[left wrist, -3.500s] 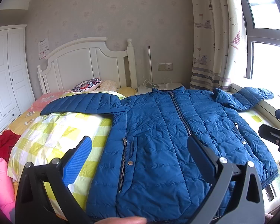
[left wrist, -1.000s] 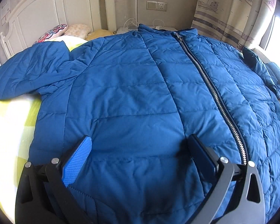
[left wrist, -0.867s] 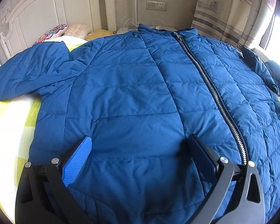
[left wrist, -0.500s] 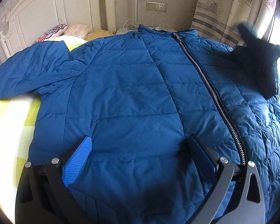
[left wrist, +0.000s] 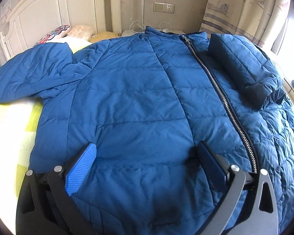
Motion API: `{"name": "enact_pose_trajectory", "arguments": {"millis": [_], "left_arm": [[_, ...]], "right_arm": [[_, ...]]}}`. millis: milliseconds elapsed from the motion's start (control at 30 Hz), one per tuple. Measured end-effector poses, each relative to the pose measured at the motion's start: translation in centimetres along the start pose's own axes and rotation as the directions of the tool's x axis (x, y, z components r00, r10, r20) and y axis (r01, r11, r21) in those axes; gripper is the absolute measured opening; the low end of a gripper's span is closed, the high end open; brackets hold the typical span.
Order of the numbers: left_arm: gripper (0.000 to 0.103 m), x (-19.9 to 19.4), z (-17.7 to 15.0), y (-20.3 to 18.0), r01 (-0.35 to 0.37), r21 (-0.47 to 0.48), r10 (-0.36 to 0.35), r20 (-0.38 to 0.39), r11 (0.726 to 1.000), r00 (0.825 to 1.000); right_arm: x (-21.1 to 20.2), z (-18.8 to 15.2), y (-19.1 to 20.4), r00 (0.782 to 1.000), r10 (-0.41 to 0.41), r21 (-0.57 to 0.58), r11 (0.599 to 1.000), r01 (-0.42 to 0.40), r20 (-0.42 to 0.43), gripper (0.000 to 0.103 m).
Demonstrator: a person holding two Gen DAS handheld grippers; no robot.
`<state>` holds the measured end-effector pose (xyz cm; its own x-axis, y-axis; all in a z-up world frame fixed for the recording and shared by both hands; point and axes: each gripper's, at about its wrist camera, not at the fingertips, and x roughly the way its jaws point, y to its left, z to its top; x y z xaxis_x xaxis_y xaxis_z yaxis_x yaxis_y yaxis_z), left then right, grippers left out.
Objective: Fold large clothes
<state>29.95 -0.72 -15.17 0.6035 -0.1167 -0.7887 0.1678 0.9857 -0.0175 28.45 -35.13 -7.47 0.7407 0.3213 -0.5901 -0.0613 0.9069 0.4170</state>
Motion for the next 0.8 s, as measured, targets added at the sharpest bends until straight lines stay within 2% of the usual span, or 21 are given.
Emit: {"name": "enact_pose_trajectory", "arguments": {"millis": [67, 133, 167, 267, 300, 333, 400, 467, 500, 533, 600, 667, 700, 733, 767, 800], "left_arm": [[0.101, -0.1, -0.1, 0.0, -0.001, 0.001, 0.001, 0.000, 1.000, 1.000], [0.101, -0.1, -0.1, -0.1, -0.001, 0.001, 0.001, 0.000, 1.000, 1.000], [0.101, -0.1, -0.1, -0.1, -0.001, 0.001, 0.001, 0.000, 1.000, 1.000], [0.101, -0.1, -0.1, -0.1, -0.001, 0.001, 0.001, 0.000, 1.000, 1.000], [0.101, -0.1, -0.1, -0.1, -0.001, 0.001, 0.001, 0.000, 1.000, 1.000], [0.101, -0.1, -0.1, -0.1, -0.001, 0.001, 0.001, 0.000, 1.000, 1.000], [0.101, -0.1, 0.0, 0.0, 0.003, -0.003, -0.003, 0.003, 1.000, 1.000], [0.101, -0.3, 0.0, 0.1, 0.013, -0.012, -0.013, 0.009, 1.000, 1.000], [0.101, -0.4, 0.0, 0.3, 0.021, -0.020, -0.020, 0.015, 1.000, 1.000], [0.101, -0.5, 0.0, 0.4, 0.028, -0.029, -0.028, 0.022, 0.999, 0.999], [0.101, -1.0, 0.0, 1.1, 0.069, -0.068, -0.065, 0.051, 0.995, 0.997], [0.101, -1.4, 0.0, 1.9, 0.108, -0.112, -0.100, 0.078, 0.988, 0.992], [0.101, -1.6, 0.0, 2.4, 0.129, -0.135, -0.118, 0.091, 0.982, 0.989], [0.101, -1.8, -0.1, 3.0, 0.159, -0.167, -0.142, 0.107, 0.973, 0.984], [0.101, -1.9, -0.2, 3.4, 0.177, -0.188, -0.157, 0.114, 0.966, 0.981], [0.101, -1.8, -0.3, 3.9, 0.198, -0.212, -0.176, 0.118, 0.957, 0.977]], "right_arm": [[0.9, 1.2, -4.0, 0.998, 0.069, 0.201, 0.977, -0.066, -0.005, 0.077], [3.1, 1.8, -6.9, 0.988, 0.154, 0.353, 0.926, -0.137, -0.022, 0.074], [4.5, 2.0, -8.1, 0.985, 0.169, 0.411, 0.901, -0.137, -0.043, 0.074], [6.4, 2.2, -9.4, 0.984, 0.162, 0.487, 0.867, -0.105, -0.077, 0.070], [6.2, 2.1, -9.5, 0.987, 0.153, 0.487, 0.867, -0.107, -0.055, 0.062], [6.0, 2.6, -9.0, 0.992, 0.127, 0.465, 0.880, -0.102, -0.022, 0.052], [5.6, 3.5, -6.4, 0.998, 0.046, 0.374, 0.926, -0.058, 0.042, 0.045], [4.8, 4.4, -2.4, 0.995, -0.002, 0.221, 0.975, -0.019, 0.095, 0.043], [4.6, 4.9, 1.1, 0.992, 0.003, 0.094, 0.995, -0.015, 0.124, 0.043], [4.4, 5.2, 3.1, 0.991, 0.026, 0.018, 0.999, -0.029, 0.132, 0.043], [5.1, 5.0, 9.2, 0.988, 0.099, -0.192, 0.979, -0.075, 0.119, 0.044], [6.5, 4.1, 14.7, 0.990, 0.134, -0.364, 0.925, -0.112, 0.033, 0.045], [7.2, 3.8, 16.4, 0.988, 0.155, -0.396, 0.906, -0.151, -0.022, 0.053], [7.8, 3.5, 17.5, 0.979, 0.192, -0.405, 0.891, -0.205, -0.072, 0.076], [7.9, 3.2, 18.4, 0.962, 0.252, -0.401, 0.875, -0.273, -0.104, 0.083], [6.9, 2.4, 18.7, 0.955, 0.281, -0.401, 0.867, -0.296, -0.096, 0.085]]}}
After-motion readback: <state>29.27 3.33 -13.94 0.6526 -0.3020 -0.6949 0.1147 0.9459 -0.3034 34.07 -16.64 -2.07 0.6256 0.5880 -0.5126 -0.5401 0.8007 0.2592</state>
